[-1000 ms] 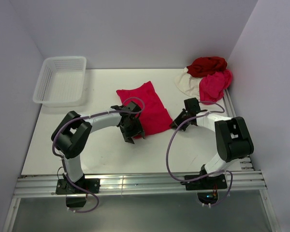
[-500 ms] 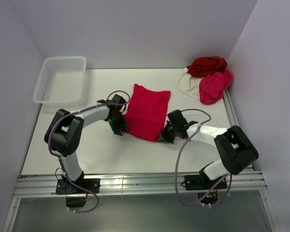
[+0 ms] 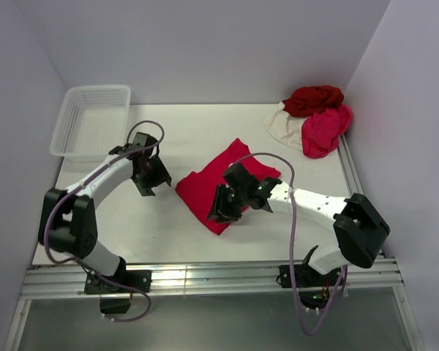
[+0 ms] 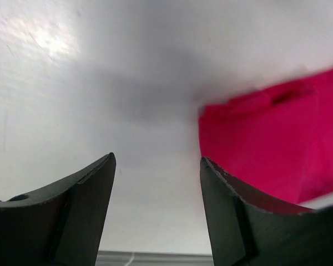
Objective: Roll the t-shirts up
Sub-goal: Roll the tshirt
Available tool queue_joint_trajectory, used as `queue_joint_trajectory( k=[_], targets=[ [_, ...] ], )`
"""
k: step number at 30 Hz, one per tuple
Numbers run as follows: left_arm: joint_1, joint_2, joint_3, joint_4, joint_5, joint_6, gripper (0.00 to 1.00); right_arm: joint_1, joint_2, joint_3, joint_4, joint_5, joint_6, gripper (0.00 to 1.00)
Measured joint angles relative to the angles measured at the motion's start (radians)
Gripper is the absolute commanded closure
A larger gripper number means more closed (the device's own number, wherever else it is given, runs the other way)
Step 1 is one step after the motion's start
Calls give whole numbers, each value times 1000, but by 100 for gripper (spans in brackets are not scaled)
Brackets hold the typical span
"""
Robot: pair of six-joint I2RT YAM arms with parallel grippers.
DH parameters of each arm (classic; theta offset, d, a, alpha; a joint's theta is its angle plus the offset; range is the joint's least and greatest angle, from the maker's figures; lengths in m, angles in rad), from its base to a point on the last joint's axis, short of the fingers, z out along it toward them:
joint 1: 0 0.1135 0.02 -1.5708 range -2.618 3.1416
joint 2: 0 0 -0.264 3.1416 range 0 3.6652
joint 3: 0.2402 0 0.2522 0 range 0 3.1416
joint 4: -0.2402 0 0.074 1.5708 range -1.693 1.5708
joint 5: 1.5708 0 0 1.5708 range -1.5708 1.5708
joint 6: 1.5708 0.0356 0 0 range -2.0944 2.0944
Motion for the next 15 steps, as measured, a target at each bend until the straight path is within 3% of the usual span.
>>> queue_joint_trajectory(
  k=[7,15],
  targets=[
    [-65,-245,-256,150,166,-150,31,-17,78,222,-108,47,-228,64],
    [-225,-262,-419,388,215,-352,32,-134,204,290,-137,68,-415,77]
  ],
)
